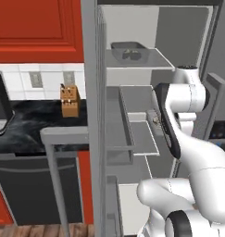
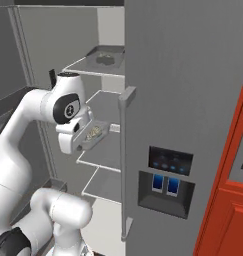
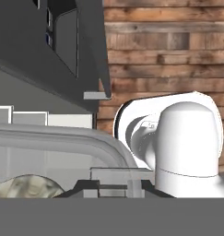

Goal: Place two dumplings into each of the tupperware containers and then place the containers in the fridge.

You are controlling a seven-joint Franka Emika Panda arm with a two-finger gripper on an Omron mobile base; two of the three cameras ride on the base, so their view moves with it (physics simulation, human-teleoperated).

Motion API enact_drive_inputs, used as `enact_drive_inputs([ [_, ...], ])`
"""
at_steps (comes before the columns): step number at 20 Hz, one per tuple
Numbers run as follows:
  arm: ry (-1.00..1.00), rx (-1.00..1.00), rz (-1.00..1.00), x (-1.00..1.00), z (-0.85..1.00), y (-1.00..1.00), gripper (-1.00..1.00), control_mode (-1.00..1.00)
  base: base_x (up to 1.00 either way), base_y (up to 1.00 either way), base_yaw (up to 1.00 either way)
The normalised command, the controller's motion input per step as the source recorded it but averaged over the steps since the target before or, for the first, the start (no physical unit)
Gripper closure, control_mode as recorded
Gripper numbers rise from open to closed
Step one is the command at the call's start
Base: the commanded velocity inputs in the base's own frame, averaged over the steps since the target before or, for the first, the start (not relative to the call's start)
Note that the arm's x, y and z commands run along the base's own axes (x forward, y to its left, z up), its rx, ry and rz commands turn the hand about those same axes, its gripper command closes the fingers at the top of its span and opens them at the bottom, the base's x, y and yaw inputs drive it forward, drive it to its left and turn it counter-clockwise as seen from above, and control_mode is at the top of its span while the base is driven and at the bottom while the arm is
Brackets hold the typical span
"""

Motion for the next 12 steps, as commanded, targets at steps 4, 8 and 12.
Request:
enact_drive_inputs([
  [4,0.00,0.00,0.00,0.00,0.00,0.00,1.00,1.00,0.50,0.00,-0.07],
  [8,0.00,0.00,0.00,0.00,0.00,0.00,1.00,1.00,0.47,0.00,-0.05],
  [12,0.00,0.00,0.00,0.18,0.00,0.00,1.00,-1.00,0.40,0.00,0.00],
])
